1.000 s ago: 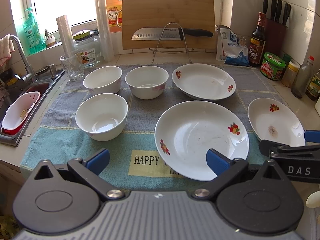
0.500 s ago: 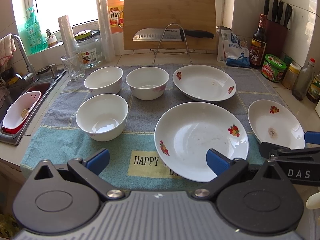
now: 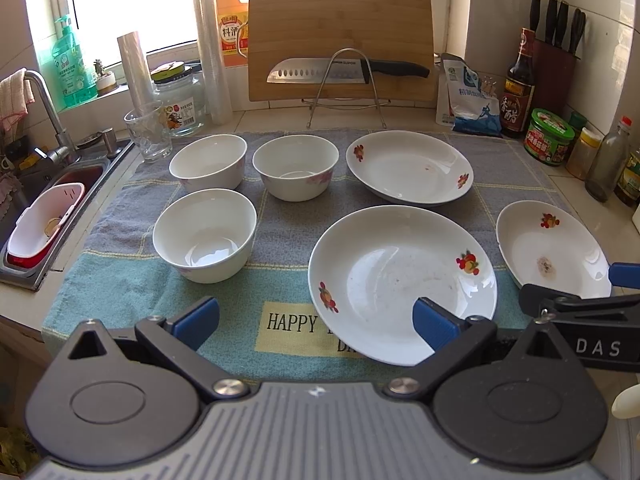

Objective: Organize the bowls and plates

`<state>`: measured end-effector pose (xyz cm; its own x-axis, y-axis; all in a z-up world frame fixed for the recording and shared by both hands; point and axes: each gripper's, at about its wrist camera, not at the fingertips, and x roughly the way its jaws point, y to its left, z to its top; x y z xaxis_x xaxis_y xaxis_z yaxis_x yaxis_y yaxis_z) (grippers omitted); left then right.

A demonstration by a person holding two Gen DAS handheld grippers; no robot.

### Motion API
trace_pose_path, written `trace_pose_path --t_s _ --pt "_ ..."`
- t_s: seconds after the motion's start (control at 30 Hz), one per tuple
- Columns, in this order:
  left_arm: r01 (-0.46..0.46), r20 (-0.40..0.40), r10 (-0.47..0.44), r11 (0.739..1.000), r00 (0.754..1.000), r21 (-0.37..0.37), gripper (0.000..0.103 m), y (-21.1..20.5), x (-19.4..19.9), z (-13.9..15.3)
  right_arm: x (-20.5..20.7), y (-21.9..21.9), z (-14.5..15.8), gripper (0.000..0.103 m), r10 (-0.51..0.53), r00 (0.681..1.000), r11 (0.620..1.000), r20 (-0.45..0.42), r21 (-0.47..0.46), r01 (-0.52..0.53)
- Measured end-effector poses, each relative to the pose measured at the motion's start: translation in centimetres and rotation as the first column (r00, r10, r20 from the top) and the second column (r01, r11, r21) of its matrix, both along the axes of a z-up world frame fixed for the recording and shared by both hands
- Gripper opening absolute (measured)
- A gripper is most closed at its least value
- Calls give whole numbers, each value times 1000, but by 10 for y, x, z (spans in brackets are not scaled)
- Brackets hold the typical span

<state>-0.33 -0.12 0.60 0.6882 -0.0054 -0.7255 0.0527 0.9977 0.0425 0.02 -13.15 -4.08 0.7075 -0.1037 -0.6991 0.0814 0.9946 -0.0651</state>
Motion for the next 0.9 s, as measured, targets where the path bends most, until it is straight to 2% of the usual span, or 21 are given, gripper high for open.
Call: trace_pose_path --t_s 0.63,0.9 --pt "-5 7 5 1000 1000 4 102 -1 -1 1 -2 -8 0 103 21 1000 1000 11 7 -21" --pt "-1 24 1 1000 1000 9 102 -14 -5 4 -5 -19 1 103 38 999 999 35 24 -39"
